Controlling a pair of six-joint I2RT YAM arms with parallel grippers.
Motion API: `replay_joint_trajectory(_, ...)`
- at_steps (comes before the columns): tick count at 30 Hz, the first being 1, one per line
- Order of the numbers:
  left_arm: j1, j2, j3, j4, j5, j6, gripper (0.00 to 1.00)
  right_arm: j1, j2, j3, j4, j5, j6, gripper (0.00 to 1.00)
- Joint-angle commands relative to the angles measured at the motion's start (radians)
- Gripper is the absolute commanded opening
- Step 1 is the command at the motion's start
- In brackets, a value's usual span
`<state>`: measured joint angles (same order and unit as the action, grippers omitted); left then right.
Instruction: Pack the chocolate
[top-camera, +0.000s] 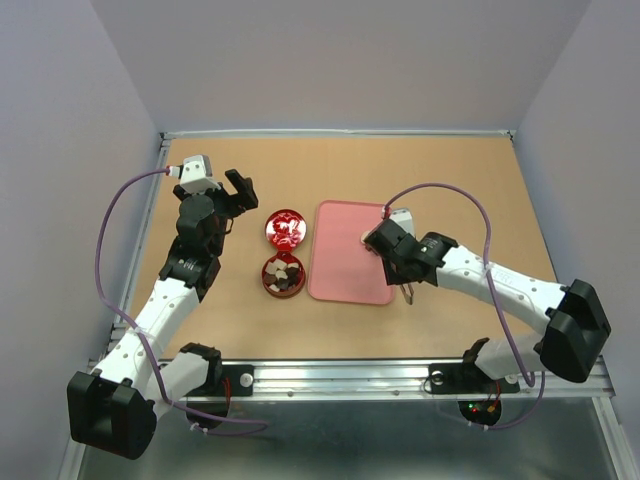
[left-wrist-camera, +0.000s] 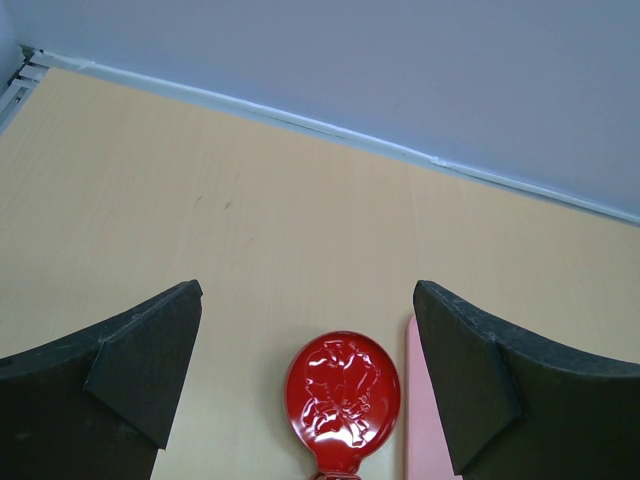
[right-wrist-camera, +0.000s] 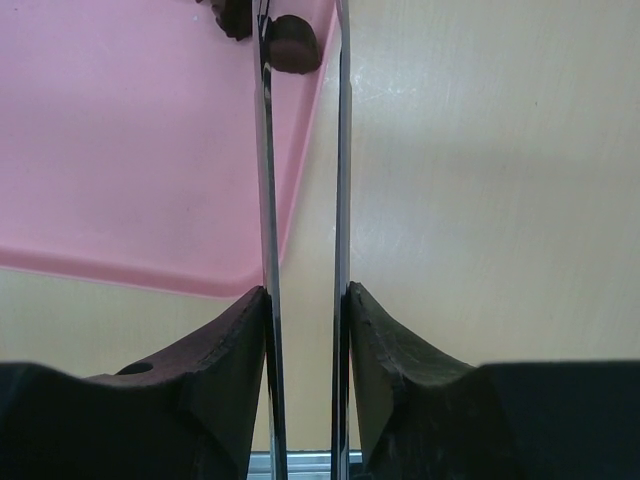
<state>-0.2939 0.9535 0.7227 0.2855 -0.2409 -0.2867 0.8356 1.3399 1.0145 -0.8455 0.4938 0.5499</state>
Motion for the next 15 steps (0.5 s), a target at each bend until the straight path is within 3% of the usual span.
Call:
replay_joint_trajectory(1, -0.007, -0.022, 0.044, 0.03, -0.015, 0.006, 0.99, -0.015, 0.01, 0.041, 0.043, 0.011, -0.03, 0.42)
replay_joint_trajectory(15, -0.008, -0.016, 0.047, 0.035, -0.015, 0.007, 0.99, -0.066, 0.034, 0.053, 0.111, -0.031, -0.094, 0.45)
